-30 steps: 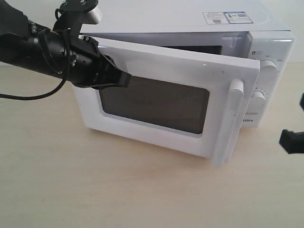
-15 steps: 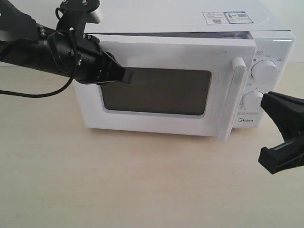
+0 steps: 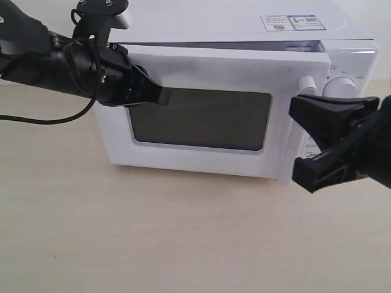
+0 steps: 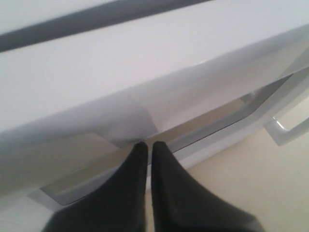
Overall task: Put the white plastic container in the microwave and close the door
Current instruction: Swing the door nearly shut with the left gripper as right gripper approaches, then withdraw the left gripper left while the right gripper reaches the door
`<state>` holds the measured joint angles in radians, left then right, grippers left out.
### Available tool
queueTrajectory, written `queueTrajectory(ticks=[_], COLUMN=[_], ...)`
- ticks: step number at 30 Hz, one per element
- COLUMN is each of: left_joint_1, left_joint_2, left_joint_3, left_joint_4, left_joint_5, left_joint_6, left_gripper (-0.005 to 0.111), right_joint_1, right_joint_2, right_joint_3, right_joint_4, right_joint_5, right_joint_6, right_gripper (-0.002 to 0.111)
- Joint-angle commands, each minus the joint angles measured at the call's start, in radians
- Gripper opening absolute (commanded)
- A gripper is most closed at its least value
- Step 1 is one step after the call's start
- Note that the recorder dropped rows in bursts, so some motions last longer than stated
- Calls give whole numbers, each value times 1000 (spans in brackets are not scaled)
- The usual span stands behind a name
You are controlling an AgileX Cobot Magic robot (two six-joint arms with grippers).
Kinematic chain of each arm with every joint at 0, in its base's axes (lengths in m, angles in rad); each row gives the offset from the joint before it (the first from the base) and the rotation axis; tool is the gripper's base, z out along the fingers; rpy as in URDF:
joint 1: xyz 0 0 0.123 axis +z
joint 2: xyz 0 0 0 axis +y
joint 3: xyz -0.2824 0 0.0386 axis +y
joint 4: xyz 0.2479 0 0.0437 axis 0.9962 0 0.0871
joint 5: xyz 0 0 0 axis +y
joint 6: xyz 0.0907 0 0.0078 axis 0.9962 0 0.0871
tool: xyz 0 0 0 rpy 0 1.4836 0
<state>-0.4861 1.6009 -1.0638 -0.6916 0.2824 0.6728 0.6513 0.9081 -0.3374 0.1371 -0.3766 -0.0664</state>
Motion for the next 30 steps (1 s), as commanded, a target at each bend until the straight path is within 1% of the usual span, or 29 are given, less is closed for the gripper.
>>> queueTrajectory(ticks=[1,5,11,16,21,24,28,30], left_joint_1=[-1,-1,-1,-1,-1,-1,-1,-1], left_joint_2=[1,1,1,1,1,1,1,1], left_joint_3=[-7,-7,-7,-7,-7,-7,-7,-7], left_joint_4=[-7,-7,-7,-7,-7,-7,-7,-7], left_joint_5=[-44,-80,-106,-106,-106,-106,-106,-106], left_joint_6=[3,3,3,3,3,3,-1,-3], left_gripper=[4,4,4,4,4,4,4,4], right_joint_1=[-3,-3,-3,-3,-3,-3,-3,-1], right_joint_2=[110,183,196,199,203,223,287,316], right_joint_3=[-34,-36,-36,-36,-42,-74,-122,-131], right_joint_4=[-16,-16,39,170,174,196,283,288], right_joint_5=[1,-61,-121,-135,-193,-204,-204,-224], right_joint_6=[3,3,3,-88,-99,-149,-246,-250], right_gripper=[0,0,0,0,0,0,0,0])
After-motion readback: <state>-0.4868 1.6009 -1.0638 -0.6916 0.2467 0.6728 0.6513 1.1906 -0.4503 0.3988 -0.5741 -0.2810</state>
